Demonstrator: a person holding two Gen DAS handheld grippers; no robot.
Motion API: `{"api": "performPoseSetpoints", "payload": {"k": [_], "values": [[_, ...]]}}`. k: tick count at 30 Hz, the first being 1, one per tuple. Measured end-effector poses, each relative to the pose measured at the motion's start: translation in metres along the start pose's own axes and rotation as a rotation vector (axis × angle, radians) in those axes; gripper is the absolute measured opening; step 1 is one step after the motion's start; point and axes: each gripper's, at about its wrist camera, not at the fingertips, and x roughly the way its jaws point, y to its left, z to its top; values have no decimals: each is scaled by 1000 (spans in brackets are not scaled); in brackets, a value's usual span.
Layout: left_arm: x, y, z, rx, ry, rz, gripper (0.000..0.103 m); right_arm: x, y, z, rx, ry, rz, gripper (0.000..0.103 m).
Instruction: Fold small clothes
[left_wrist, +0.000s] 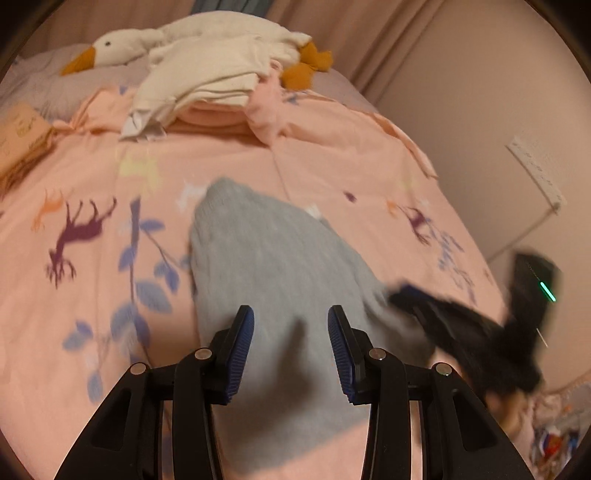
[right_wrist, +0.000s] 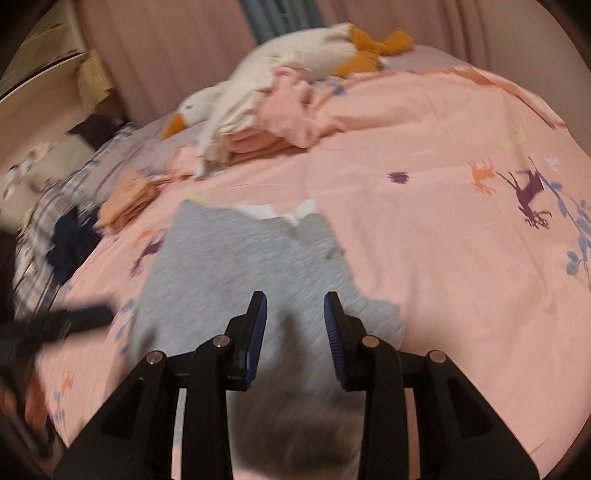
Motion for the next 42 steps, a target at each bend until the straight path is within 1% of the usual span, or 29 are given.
{"api": "performPoseSetpoints", "payload": {"k": [1,3,5,6,8,10,11,12,13,14,15,18,19,21,24,27,28,30,33,34,37,39,42], "values": [[6,2,2,-5,5,13,39,-4,4,-3,-17,-2,20,33],[22,10,1,-24,38,48,39,-10,10,-12,-51,5,47,33],[29,15,-3,-29,49,63,39,-8,13,-22,-72,50,59,33],[25,18,-7,-27,45,60,39,-4,14,-28,-91,82,46,32],[14,18,-10,-32,32,49,39,-1,16,-38,-129,108,12,31],[4,21,-14,-32,27,49,39,-9,12,-42,-112,95,24,33],[-2,23,-17,-33,24,50,39,-15,8,-42,-88,83,42,41],[-7,27,-21,-36,21,54,43,-24,2,-42,-45,62,74,54],[-11,32,-25,-47,20,56,54,-31,-4,-42,0,40,97,62],[-14,38,-29,-59,22,53,60,-37,-8,-42,34,21,112,71],[-16,43,-32,-74,25,51,65,-43,-15,-43,70,3,133,72],[-14,59,-40,-124,42,34,65,-49,-34,-46,157,-8,132,75],[-12,66,-43,-152,53,21,65,-46,-41,-48,192,4,138,76],[-6,73,-46,-199,76,-25,65,-36,-57,-54,296,49,179,76],[7,81,-49,-281,109,-115,65,-21,-69,-63,403,96,228,76],[17,81,-48,-310,121,-155,65,-5,-72,-68,483,130,297,76],[19,81,-47,-320,124,-166,65,0,-72,-67,501,141,308,76],[25,82,-44,-350,128,-201,65,9,-68,-66,510,159,324,76],[34,83,-43,-385,138,-245,65,17,-60,-61,491,175,346,78],[38,80,-43,-391,148,-254,68,17,-60,-61,487,182,349,78],[47,69,-47,-371,173,-246,72,22,-54,-55,452,203,341,81],[46,65,-49,-353,163,-233,72,25,-53,-52,436,211,330,81],[40,65,-58,-356,167,-248,72,25,-52,-50,437,207,321,81]]}}
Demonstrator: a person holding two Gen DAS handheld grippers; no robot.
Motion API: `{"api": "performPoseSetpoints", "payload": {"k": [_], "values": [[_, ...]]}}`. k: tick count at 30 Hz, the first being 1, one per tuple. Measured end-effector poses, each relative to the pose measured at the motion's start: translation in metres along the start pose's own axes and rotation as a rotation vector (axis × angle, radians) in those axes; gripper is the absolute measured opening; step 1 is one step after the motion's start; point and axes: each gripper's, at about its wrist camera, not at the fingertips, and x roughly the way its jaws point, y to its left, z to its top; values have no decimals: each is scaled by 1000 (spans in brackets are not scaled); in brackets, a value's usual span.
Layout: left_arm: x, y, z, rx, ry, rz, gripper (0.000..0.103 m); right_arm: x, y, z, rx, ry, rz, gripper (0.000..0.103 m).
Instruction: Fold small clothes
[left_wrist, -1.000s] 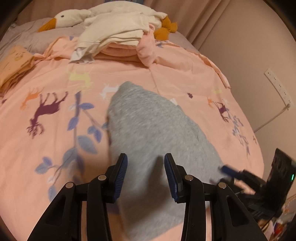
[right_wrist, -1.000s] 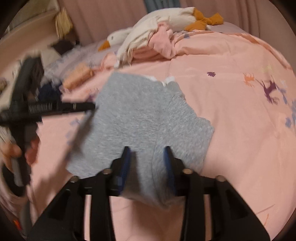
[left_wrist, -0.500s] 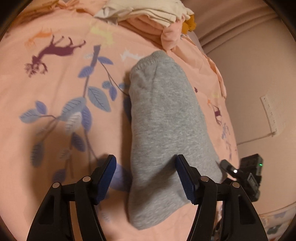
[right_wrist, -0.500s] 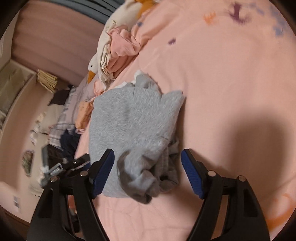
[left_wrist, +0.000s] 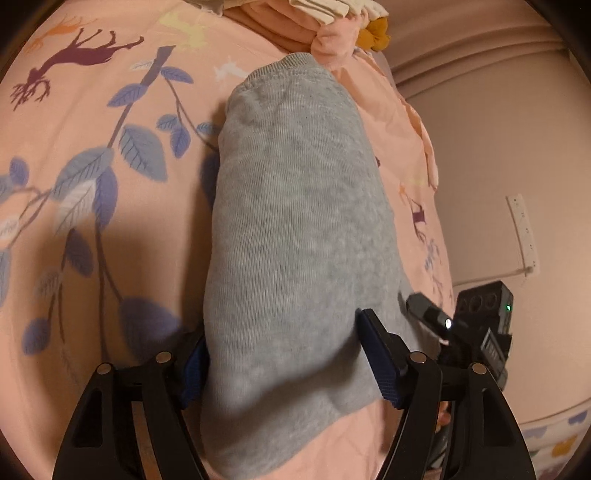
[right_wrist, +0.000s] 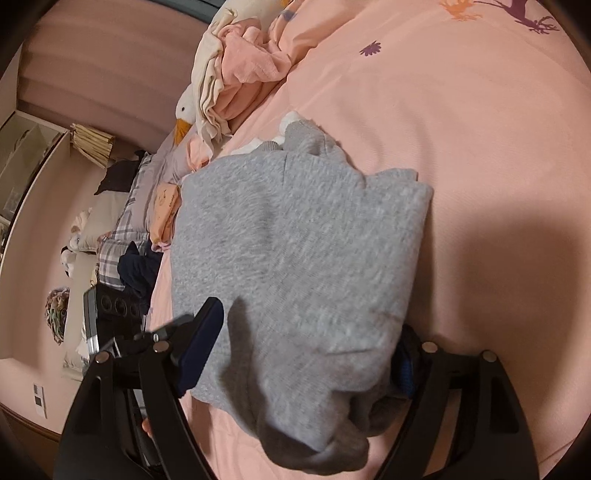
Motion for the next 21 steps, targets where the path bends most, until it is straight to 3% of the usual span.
{"api": "performPoseSetpoints", "payload": {"k": [4,8,11,17,21], "values": [[-2,5,-5,10,14,-17,72,-3,0,-2,-2,-19,6,74],[-3,-7,-3,58,-12,42,67,0,12,-2,-59,-42,-33,45],[-5,-16,-5,93,-38,63,57,1,31,-3,-154,-65,-94,36],[-20,-36,-7,187,-134,96,48,8,86,-17,-425,-133,-199,30],[-36,-43,-6,236,-192,129,47,13,109,-19,-519,-172,-207,29]]}}
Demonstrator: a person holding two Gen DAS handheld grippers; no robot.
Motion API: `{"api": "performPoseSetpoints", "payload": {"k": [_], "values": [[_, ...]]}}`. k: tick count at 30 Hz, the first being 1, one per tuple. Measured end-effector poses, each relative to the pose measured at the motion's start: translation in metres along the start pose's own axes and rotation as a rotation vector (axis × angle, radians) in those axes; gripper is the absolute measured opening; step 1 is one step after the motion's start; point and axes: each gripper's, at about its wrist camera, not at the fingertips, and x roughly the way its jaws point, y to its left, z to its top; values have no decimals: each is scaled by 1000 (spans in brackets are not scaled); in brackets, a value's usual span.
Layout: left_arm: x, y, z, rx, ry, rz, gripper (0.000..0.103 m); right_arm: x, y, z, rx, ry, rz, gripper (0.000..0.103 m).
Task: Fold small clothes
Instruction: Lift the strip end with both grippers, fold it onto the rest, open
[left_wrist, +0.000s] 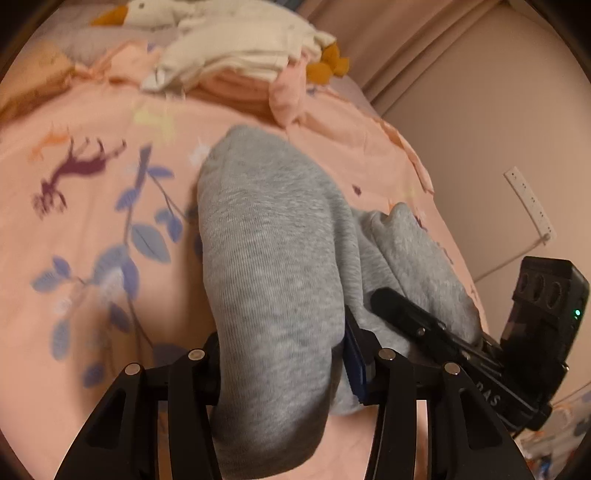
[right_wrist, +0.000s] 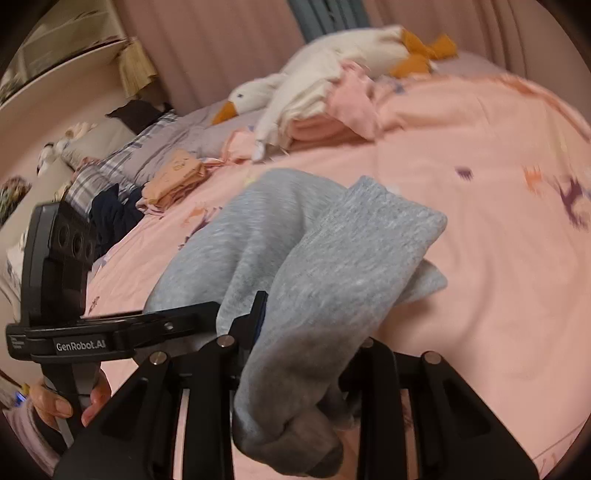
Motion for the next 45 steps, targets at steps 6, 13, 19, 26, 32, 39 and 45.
{"api": "performPoseSetpoints", "payload": {"k": [6,13,19,26,32,39,45], "values": [[-26,3,11,32,-79,25,46,-6,25,14,-85,-92,24,28],[-61,12,24,54,-162,67,46,-6,61,32,-168,-166,67,28],[-82,35,27,26,-192,117,46,6,89,43,-198,-181,122,28],[-72,74,14,-36,-130,181,46,44,106,30,-198,-92,155,28],[-60,94,-8,-74,-62,190,46,60,108,6,-203,-4,152,30],[-55,102,-22,-105,-25,197,48,61,93,-15,-137,72,164,36],[-57,103,-27,-108,-15,209,49,62,77,-24,-38,105,187,39]]}}
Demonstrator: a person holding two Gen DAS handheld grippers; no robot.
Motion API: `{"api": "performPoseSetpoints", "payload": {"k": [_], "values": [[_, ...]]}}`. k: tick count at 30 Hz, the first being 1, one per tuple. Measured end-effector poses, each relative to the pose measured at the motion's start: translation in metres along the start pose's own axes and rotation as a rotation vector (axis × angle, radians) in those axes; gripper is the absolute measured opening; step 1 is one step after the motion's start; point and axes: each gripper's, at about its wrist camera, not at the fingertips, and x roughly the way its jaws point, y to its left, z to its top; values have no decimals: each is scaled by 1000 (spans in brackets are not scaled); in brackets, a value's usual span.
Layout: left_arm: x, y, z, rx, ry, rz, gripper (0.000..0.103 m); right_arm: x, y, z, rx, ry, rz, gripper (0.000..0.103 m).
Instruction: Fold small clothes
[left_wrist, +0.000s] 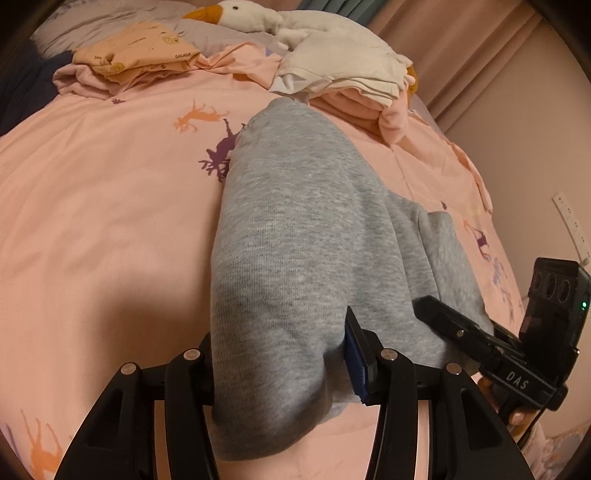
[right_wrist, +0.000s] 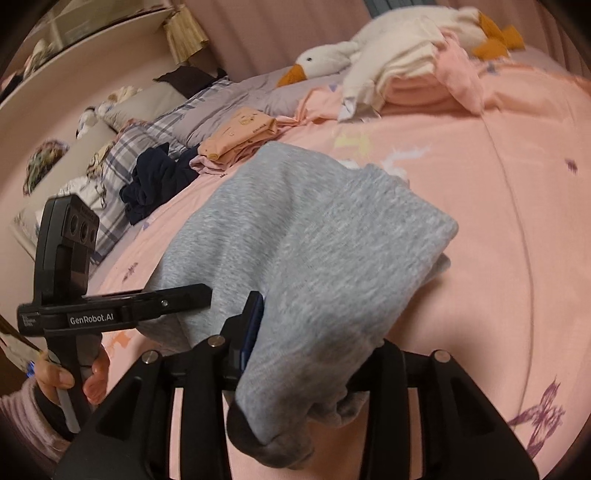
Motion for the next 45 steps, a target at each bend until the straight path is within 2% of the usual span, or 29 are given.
{"api": "performPoseSetpoints", "payload": {"k": [17,22,34,38,45], "values": [[-6,8,-7,-1,11,12,50,-14,-38,-22,236,11,67,46],[-10,10,-10,13,11,27,50,-17,-47,-28,281,10,69,51],[-16,17,-14,-1,15,34,50,-29,-61,-36,311,2,57,51],[-17,23,-17,-6,20,84,50,-29,-63,-36,315,2,51,51],[-21,40,-22,-51,22,66,50,-29,-66,-37,321,2,42,52]]}}
